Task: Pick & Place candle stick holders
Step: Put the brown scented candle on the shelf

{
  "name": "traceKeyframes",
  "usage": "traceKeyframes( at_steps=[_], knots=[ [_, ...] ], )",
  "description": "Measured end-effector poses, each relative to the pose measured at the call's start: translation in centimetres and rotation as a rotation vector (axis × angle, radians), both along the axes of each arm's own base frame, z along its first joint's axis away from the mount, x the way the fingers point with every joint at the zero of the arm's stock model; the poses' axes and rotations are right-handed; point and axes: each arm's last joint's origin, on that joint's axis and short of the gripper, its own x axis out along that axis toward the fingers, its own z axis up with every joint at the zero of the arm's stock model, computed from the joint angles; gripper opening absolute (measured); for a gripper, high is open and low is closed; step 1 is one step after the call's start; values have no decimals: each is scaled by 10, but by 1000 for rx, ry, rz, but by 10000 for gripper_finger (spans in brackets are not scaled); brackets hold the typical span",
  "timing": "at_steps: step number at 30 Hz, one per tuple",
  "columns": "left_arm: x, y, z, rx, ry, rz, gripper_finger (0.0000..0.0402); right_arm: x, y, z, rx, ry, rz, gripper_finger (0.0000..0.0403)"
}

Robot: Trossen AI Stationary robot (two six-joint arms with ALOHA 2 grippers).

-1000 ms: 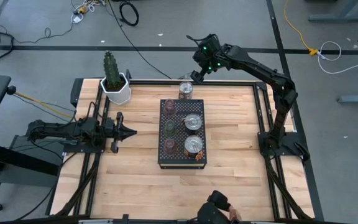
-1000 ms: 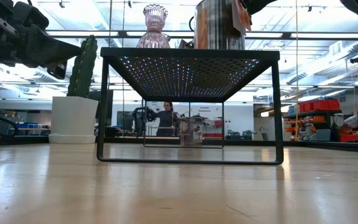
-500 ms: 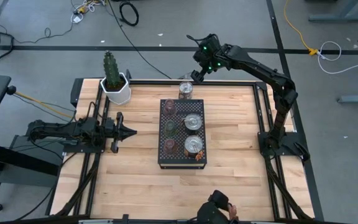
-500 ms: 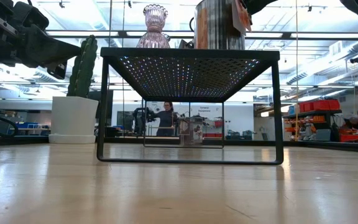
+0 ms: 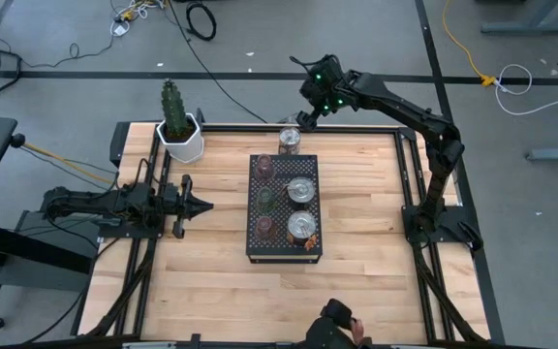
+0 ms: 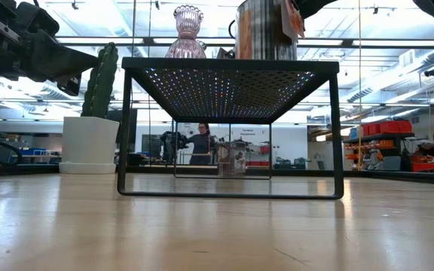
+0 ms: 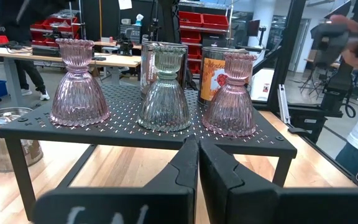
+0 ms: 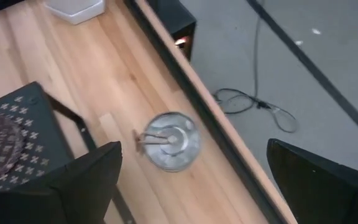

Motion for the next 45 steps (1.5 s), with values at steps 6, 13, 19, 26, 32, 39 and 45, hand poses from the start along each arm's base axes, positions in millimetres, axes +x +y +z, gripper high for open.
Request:
traceKeyframes(
  at_steps=[6, 13, 19, 26, 32, 39, 45],
  knots=[
    [0, 0, 0, 0, 0, 0, 18, 3, 3, -27, 95, -3, 91, 400],
    [0, 0, 0, 0, 0, 0, 18, 4, -2, -49, 91, -37, 175, 400],
    [0, 0, 0, 0, 0, 0, 18, 0, -10, -54, 81, -65, 207, 400],
    [0, 0, 0, 0, 0, 0, 18, 3, -9, -70, 56, -78, 238, 400],
    [0, 0, 0, 0, 0, 0, 18, 4, -3, -83, 66, -60, 255, 400],
    [0, 0, 0, 0, 0, 0, 18, 3, -4, -93, 34, -52, 236, 400],
    [0, 0, 0, 0, 0, 0, 18, 5, -6, -91, 12, -77, 232, 400]
  ],
)
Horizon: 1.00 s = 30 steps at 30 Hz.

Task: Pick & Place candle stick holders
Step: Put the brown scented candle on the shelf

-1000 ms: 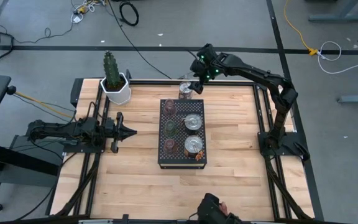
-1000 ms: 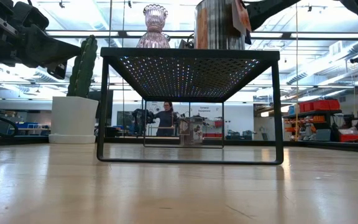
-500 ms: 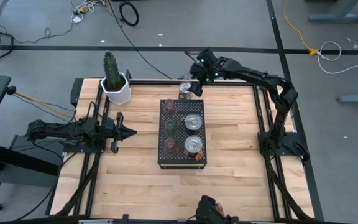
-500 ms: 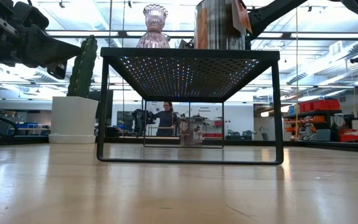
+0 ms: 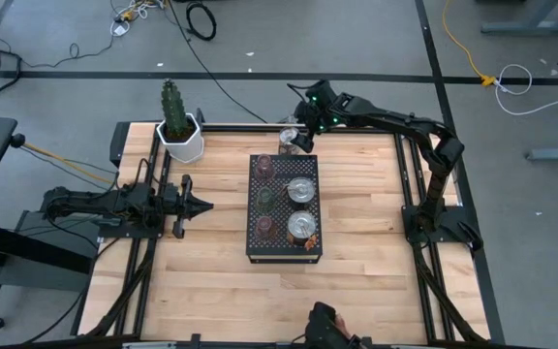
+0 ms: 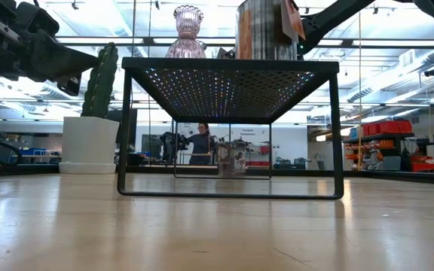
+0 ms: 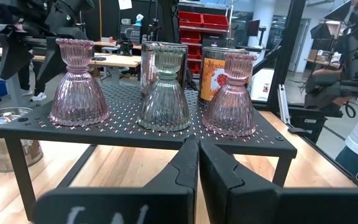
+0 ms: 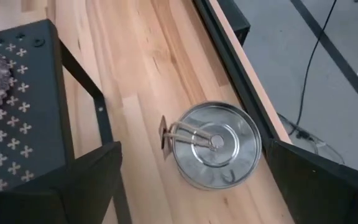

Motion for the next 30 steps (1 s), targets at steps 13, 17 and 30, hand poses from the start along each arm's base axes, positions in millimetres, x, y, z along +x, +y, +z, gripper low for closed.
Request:
traceKeyframes(
  at_steps=[13, 17, 30],
  knots=[
    [0, 0, 0, 0, 0, 0, 18, 3, 1, 34, 58, -15, -45, 400],
    [0, 0, 0, 0, 0, 0, 18, 4, 2, 35, 58, -16, -44, 400],
    [0, 0, 0, 0, 0, 0, 18, 28, -17, -14, 101, 154, -66, 400]
  ],
)
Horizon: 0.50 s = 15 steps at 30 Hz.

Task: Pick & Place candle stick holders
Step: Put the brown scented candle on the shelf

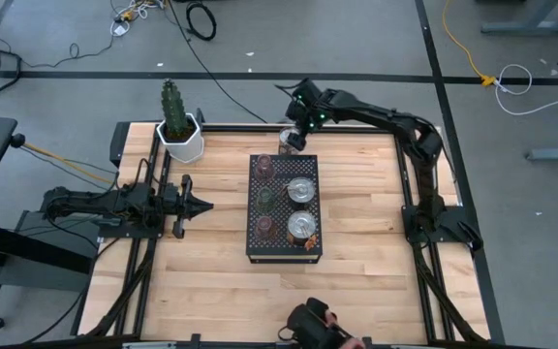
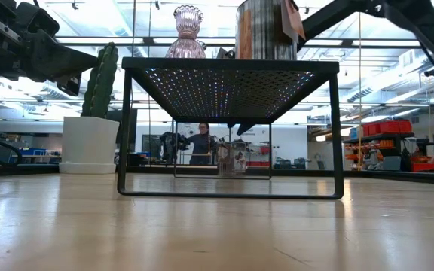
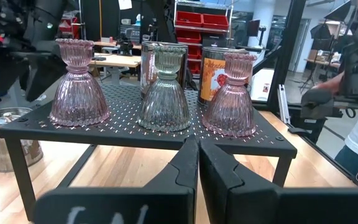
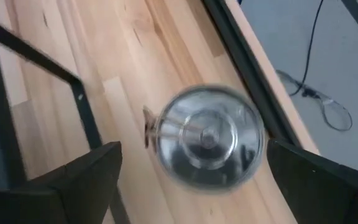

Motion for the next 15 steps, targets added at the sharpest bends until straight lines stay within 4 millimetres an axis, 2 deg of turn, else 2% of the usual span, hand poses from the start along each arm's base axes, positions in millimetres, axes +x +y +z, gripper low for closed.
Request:
traceKeyframes(
  at_steps=[4, 15],
  knots=[
    [0, 0, 0, 0, 0, 0, 18, 9, -5, -6, -16, 7, 2, 400],
    [0, 0, 0, 0, 0, 0, 18, 15, -4, -22, -6, 50, 11, 400]
  ],
)
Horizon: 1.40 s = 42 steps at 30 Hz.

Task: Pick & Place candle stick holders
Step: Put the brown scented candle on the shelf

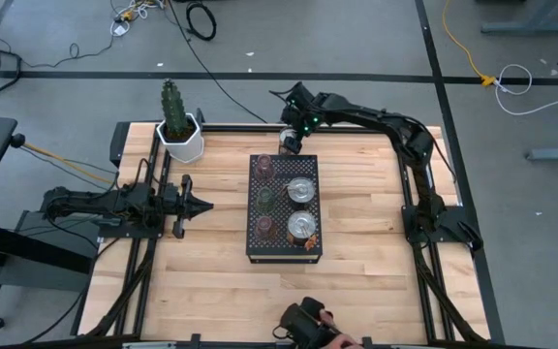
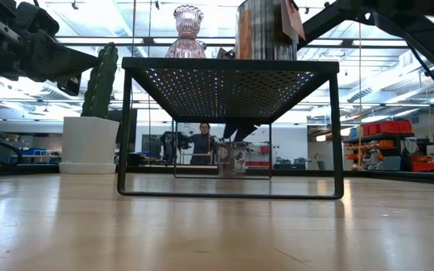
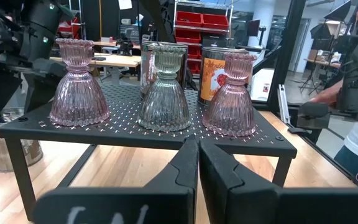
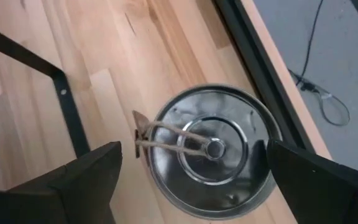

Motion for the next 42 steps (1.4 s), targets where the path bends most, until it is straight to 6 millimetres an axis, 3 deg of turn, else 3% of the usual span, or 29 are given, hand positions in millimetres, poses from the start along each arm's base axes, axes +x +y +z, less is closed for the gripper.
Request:
traceKeyframes(
  at_steps=[21, 31, 42],
  knots=[
    [0, 0, 0, 0, 0, 0, 18, 5, 2, -8, -106, 76, 25, 400],
    [0, 0, 0, 0, 0, 0, 18, 7, 13, 1, -110, 76, 47, 400],
    [0, 0, 0, 0, 0, 0, 18, 6, 5, 5, -194, 74, -2, 400]
  ],
)
